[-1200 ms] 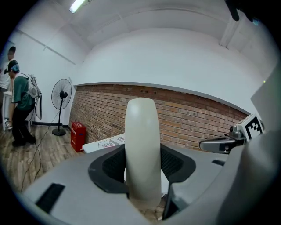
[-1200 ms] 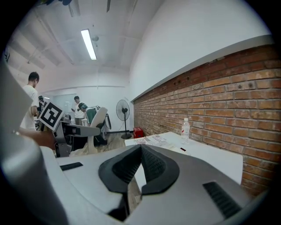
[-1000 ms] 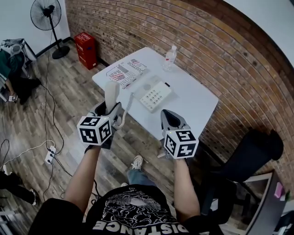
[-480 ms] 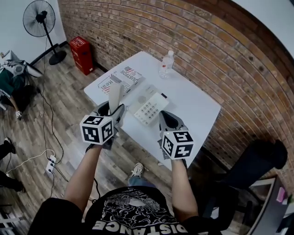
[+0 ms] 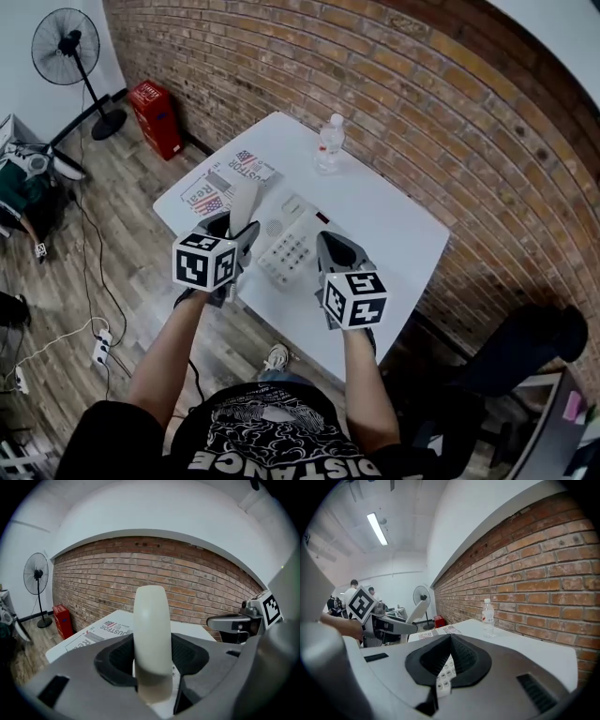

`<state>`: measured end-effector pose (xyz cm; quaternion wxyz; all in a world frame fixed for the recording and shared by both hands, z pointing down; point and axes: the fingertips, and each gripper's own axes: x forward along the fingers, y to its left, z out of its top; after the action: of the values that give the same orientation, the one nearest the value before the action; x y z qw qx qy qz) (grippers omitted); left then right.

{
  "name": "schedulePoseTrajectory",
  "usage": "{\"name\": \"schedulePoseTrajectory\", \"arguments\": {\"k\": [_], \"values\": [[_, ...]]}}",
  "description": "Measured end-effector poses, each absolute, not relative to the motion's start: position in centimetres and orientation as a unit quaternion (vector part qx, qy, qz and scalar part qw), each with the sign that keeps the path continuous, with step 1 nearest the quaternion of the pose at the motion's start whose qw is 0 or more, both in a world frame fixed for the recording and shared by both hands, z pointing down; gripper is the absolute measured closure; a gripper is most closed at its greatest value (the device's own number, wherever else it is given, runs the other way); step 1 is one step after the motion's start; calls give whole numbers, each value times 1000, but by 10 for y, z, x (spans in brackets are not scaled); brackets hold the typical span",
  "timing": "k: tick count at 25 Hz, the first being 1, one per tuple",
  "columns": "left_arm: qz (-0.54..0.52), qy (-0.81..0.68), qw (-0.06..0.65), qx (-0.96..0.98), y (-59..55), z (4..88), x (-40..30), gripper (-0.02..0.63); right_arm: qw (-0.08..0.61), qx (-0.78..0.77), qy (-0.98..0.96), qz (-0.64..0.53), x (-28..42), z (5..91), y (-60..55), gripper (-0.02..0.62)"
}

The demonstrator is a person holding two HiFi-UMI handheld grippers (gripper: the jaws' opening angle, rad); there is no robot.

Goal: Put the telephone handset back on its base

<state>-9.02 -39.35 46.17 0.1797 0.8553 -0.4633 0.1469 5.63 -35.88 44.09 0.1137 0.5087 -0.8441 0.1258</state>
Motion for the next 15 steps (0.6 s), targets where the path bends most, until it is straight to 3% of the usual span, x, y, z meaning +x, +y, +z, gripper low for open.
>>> {"name": "schedulePoseTrajectory", "arguments": {"k": [15], "values": [[320,-380,208,843,-448,532,-49,390,122,501,-846,137,65,460,-398,594]]}}
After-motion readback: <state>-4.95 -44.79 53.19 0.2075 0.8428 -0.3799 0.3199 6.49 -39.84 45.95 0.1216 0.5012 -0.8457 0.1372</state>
